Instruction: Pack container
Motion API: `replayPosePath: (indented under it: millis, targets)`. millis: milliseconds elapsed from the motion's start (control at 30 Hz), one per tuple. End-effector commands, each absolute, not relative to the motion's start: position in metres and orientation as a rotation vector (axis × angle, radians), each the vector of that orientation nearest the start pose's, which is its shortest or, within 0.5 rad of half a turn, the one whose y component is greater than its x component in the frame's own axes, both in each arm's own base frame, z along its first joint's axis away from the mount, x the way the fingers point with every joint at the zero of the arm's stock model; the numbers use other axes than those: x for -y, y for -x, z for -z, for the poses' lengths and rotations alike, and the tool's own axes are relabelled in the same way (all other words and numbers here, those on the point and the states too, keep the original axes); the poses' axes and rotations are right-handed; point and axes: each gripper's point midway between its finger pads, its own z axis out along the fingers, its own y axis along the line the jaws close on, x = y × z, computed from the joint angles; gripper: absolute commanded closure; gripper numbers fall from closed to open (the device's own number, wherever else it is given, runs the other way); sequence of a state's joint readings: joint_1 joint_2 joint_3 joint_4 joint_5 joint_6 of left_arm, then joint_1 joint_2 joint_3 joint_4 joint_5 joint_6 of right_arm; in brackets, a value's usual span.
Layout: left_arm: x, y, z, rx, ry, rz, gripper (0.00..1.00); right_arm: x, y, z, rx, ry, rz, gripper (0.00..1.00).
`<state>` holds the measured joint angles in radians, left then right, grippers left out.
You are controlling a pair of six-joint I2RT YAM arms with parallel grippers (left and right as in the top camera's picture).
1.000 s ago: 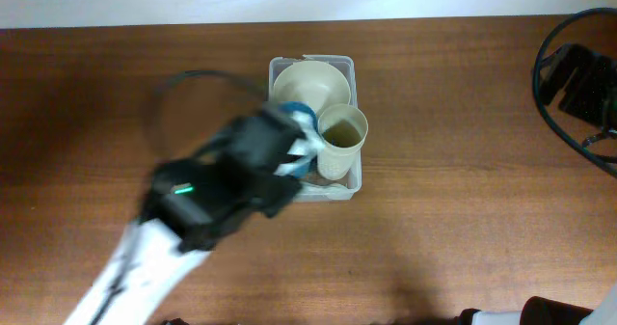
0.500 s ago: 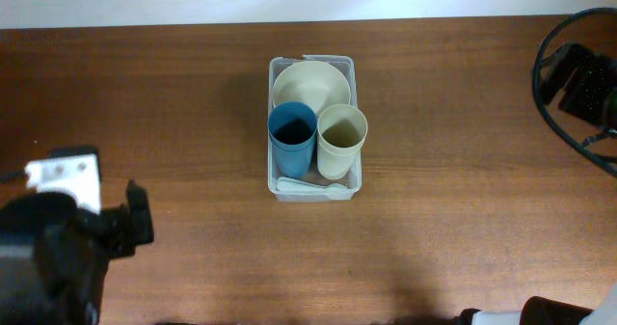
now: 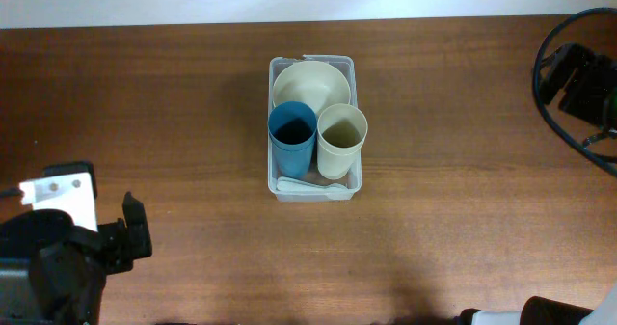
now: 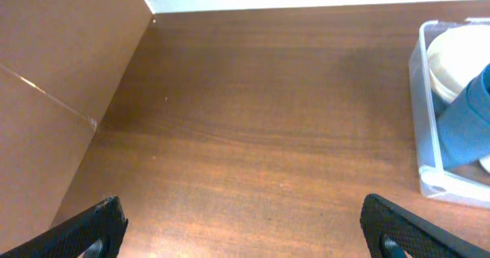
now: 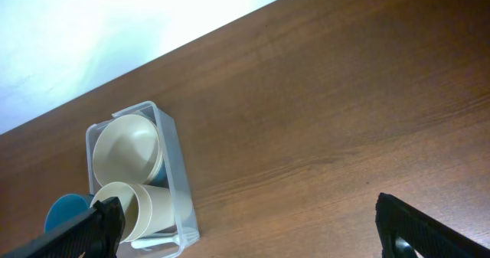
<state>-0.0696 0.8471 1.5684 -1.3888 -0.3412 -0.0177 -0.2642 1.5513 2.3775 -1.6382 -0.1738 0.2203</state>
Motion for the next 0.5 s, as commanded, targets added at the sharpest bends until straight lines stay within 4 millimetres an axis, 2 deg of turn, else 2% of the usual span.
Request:
replayPosePath:
  millis: [0, 300, 467]
  targets:
    - [-0.046, -0.177, -0.374, -2.207, 0.147, -0.325, 0.01, 0.053, -0.301, -0.424, -2.313, -0.486, -0.176, 0.01]
    - [-0.047, -0.166, -0.362, -2.272, 0.136, -0.339, 0.01, 0.053, -0.303, -0.422, -2.321, -0.487, -0.178, 0.01]
    - [-0.047, -0.161, -0.356, -2.306, 0.130, -0.346, 0.00, 0.049, -0.291, -0.431, -2.291, -0.475, -0.174, 0.01]
